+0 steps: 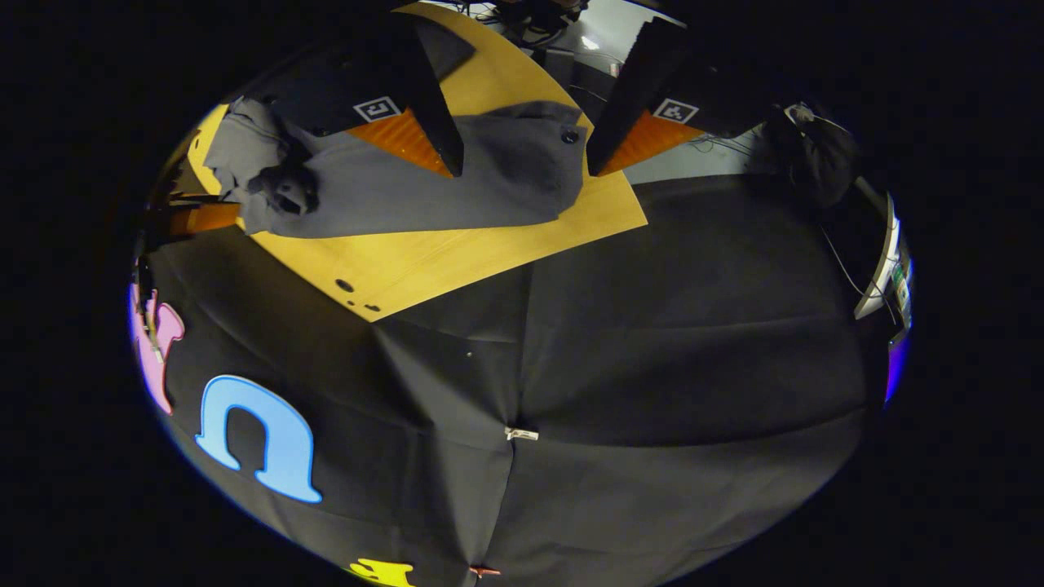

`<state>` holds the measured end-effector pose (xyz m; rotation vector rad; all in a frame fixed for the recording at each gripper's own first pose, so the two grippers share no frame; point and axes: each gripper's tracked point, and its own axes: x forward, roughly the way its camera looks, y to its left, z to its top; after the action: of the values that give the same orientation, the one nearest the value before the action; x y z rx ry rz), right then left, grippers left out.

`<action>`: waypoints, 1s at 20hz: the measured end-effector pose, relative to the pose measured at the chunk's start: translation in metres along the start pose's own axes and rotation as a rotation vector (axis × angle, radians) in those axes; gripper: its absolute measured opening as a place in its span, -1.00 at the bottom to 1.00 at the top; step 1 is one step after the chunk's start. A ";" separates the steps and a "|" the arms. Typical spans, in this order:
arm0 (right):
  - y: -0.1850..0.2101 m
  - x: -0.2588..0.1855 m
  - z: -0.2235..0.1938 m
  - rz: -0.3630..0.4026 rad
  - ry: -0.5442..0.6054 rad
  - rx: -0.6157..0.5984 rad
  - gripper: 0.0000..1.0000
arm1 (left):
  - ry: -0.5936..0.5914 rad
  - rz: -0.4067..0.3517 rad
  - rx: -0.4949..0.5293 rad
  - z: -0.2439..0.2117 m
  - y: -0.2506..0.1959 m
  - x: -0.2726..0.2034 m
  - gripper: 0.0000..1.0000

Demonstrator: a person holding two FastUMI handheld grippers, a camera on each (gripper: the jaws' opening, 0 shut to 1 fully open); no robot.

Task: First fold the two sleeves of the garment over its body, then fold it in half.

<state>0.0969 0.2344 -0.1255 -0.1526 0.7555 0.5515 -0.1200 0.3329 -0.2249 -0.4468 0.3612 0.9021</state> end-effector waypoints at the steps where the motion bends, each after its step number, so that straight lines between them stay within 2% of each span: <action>1: -0.011 -0.010 -0.005 -0.017 -0.002 0.013 0.96 | 0.000 0.016 0.025 0.002 0.004 0.012 0.92; 3: -0.023 -0.028 -0.020 -0.019 0.003 0.068 0.98 | 0.013 0.046 0.063 -0.001 0.013 0.033 0.92; 4: -0.031 -0.038 -0.028 -0.025 0.002 0.102 0.99 | 0.028 0.051 0.061 -0.006 0.016 0.044 0.83; 5: -0.042 -0.048 -0.038 -0.040 -0.003 0.128 0.99 | 0.042 0.047 0.052 -0.006 0.016 0.052 0.92; 8: -0.071 -0.080 -0.074 -0.110 0.009 0.192 0.99 | 0.086 0.044 0.039 -0.013 0.022 0.067 0.92; 13: -0.105 -0.126 -0.128 -0.213 -0.002 0.358 0.99 | 0.135 -0.026 0.086 -0.026 0.010 0.088 0.87; 16: -0.122 -0.150 -0.151 -0.267 -0.022 0.408 0.99 | 0.157 -0.003 0.126 -0.035 0.006 0.095 0.82; 18: -0.129 -0.163 -0.156 -0.294 -0.047 0.420 0.99 | 0.174 0.011 0.211 -0.044 0.003 0.095 0.72; 19: -0.132 -0.171 -0.162 -0.307 -0.053 0.426 0.99 | 0.164 -0.015 0.233 -0.043 -0.003 0.096 0.58; 20: -0.137 -0.178 -0.165 -0.323 -0.058 0.436 0.99 | 0.174 -0.013 0.231 -0.040 -0.008 0.091 0.32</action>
<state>-0.0375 -0.0097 -0.1318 0.1446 0.7595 0.0767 -0.0656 0.3683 -0.3012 -0.3145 0.6143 0.7995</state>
